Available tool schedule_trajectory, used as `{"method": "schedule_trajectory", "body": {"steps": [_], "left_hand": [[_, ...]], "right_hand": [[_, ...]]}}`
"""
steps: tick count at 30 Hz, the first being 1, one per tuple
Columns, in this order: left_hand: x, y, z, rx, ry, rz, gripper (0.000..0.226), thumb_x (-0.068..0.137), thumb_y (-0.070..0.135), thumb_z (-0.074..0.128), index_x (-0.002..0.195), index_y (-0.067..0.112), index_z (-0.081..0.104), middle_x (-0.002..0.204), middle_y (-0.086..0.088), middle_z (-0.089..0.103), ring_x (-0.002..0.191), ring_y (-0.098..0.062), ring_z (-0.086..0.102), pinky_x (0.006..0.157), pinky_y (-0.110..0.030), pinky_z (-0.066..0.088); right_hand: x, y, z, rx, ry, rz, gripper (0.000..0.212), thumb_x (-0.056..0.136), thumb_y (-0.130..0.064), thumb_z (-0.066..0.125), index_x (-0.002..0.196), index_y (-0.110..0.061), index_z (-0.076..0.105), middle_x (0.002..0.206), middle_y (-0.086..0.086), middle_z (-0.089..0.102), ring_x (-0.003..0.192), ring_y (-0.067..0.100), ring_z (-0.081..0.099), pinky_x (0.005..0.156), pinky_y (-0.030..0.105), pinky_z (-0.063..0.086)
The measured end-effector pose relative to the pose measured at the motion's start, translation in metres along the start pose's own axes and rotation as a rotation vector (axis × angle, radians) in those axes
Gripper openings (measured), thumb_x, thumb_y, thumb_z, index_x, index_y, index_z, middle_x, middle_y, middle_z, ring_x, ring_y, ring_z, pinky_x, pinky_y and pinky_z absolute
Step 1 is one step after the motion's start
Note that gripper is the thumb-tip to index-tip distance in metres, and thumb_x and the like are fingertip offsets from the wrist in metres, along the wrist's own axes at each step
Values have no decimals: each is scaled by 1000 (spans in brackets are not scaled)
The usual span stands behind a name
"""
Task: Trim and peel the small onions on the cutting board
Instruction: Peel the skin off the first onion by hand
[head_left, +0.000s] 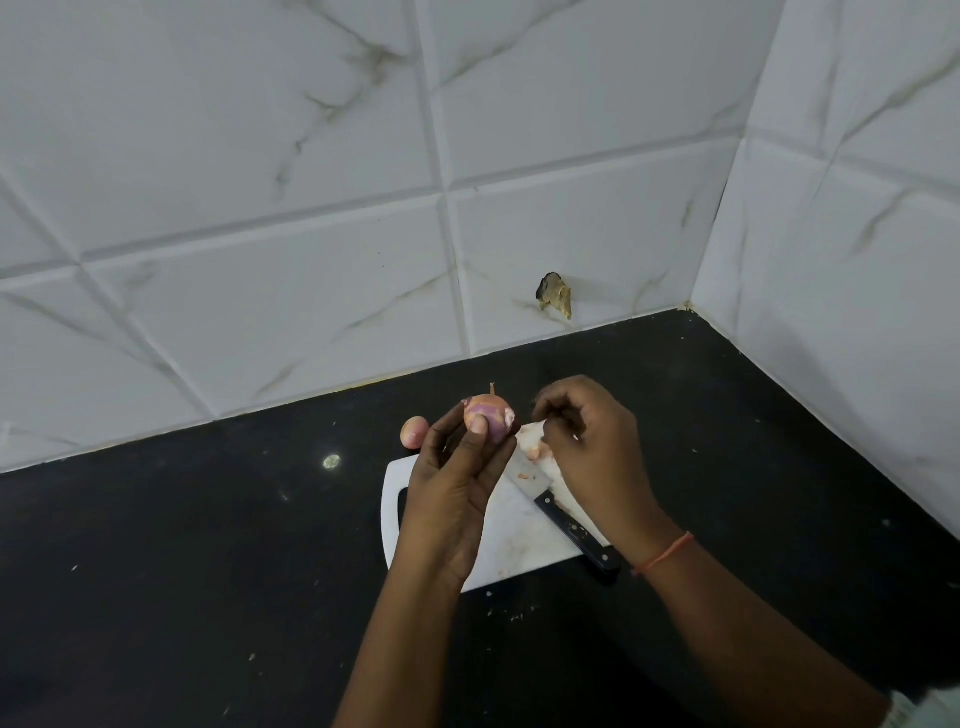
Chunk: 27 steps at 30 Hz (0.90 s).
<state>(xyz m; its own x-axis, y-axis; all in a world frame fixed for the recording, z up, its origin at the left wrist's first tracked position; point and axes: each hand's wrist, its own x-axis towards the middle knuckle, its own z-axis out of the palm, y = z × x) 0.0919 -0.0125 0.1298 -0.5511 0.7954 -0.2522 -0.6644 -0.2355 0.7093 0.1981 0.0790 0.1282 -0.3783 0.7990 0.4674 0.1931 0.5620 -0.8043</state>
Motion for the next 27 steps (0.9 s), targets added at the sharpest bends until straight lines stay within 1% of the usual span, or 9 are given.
{"method": "schedule_trajectory", "body": {"steps": [1,3,6,11,14,16,20,24,27], "left_hand": [[0,0,1,-9,2,-1,30,92,7,61,122,7,60,117,-17,72,114,-32,68,98,-41,54],[-1,1,3,-22,4,2,29,91,6,61,120,6,60,116,-18,72,114,-32,68,97,-40,55],[-2,1,5,0,3,14,25,94,5,59,119,6,61,114,-16,73,108,-28,71,95,-38,56],[-2,1,4,-14,22,5,32,95,12,61,124,-2,59,120,-19,70,115,-32,67,99,-42,53],[-4,2,5,20,3,13,18,94,12,61,106,-1,66,105,-14,73,111,-29,69,95,-38,56],[-4,2,6,20,8,11,22,94,11,61,112,-1,63,100,-11,75,105,-25,72,89,-34,59],[-3,1,5,-15,29,16,31,91,12,64,120,1,57,105,-13,75,104,-26,73,91,-36,58],[-3,0,3,-22,39,14,34,83,15,69,113,1,60,102,-12,75,99,-23,74,90,-35,59],[-2,0,2,-13,55,11,37,78,17,71,110,2,62,107,-17,71,100,-25,74,89,-36,59]], "right_hand": [[0,0,0,21,-5,-6,20,90,4,53,87,-11,65,88,-2,65,86,6,62,75,12,49],[-2,-3,0,120,-71,42,17,98,-9,50,98,-13,67,95,-4,67,91,5,63,78,15,51],[-3,-8,3,141,-156,43,20,92,-33,62,106,-17,64,99,-8,66,93,3,63,75,12,49],[-3,-4,6,48,-111,-14,7,92,-19,64,99,-16,64,95,-7,64,88,4,60,70,8,46],[-3,-5,6,51,-150,-7,8,92,-21,63,99,-17,64,95,-9,63,90,2,59,71,8,46],[-4,-7,7,80,-161,0,11,91,-25,64,100,-19,63,95,-10,63,92,2,59,72,9,46],[-5,-6,7,33,-222,-57,16,89,-29,67,103,-23,61,100,-15,60,99,4,57,75,10,46],[-6,-5,7,-54,-216,-104,11,92,-27,63,102,-22,60,100,-14,59,96,2,55,75,9,44],[-6,-3,10,-116,-224,-147,7,95,-24,59,101,-20,59,100,-13,57,95,3,53,74,10,43]]}}
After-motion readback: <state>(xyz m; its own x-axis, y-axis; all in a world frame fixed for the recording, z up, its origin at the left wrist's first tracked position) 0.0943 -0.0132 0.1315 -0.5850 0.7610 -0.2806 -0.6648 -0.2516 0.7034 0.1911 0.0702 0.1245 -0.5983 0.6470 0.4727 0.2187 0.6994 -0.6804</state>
